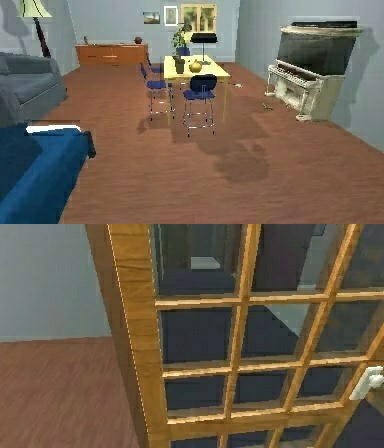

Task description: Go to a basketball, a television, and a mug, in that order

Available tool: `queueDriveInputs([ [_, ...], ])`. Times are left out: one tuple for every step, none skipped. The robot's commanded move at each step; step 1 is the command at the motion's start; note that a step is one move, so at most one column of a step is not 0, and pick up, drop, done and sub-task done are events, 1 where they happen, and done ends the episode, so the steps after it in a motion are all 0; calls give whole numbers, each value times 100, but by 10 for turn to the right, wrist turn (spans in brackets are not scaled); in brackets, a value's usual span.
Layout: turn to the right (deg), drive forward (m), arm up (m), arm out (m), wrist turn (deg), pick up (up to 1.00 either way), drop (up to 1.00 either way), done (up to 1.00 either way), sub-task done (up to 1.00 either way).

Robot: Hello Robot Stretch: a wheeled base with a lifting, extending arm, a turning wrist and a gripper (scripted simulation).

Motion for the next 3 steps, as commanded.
queueDriveInputs([
  [0,20,0,0,0,0,0,0,0],
  [210,0,0,0,0,0,0,0,0],
  [0,100,0,0,0,0,0,0,0],
])
